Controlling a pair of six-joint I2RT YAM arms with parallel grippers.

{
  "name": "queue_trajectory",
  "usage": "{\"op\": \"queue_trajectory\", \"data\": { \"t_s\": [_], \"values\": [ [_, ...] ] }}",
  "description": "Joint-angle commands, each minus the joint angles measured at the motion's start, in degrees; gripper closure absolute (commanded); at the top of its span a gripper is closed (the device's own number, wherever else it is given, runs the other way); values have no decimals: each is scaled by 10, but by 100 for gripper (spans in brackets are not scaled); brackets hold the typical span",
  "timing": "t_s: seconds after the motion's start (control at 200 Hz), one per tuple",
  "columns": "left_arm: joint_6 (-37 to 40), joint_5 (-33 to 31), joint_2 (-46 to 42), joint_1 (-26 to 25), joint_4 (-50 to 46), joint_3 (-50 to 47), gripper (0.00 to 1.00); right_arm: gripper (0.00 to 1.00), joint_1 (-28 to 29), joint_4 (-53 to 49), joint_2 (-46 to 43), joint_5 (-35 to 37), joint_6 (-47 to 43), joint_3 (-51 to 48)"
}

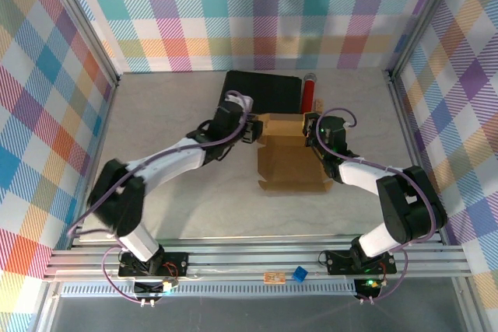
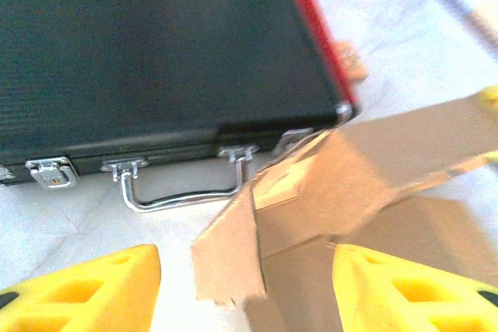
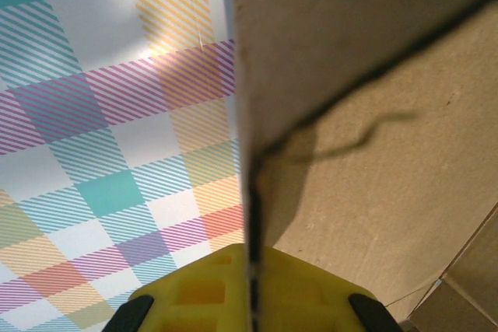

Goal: Fold the paper box

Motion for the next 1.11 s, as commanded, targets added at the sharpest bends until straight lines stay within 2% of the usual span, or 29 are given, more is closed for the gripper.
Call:
{"op": "queue_trajectory", "data": {
  "t_s": [0.0,0.07,0.14,0.195,0.265,0.43,0.65,0.9,1.1],
  "values": [
    [-40,98,-80,47,-23,-33,44,100,-2,18,10,-10,0,21],
    [-30,139,-88,107,-24,-56,52,100,-2,15,12,-14,-3,23],
    [-13,191,-60,160,-14,-53,62,100,-2,14,14,-16,-3,24],
    [21,213,-22,176,-19,-30,71,100,-2,11,15,-18,-2,25],
    [60,231,33,178,-19,5,75,100,-2,3,15,-19,-4,29],
    [105,265,135,171,15,66,75,100,-2,-7,21,-27,-12,42],
    [137,303,199,140,38,104,72,100,-2,-6,34,-27,-17,54],
    [151,293,182,105,56,75,70,100,-1,-5,38,-26,-20,55],
    [151,283,147,98,67,27,70,100,-1,8,40,-32,-29,52]
  ]
}}
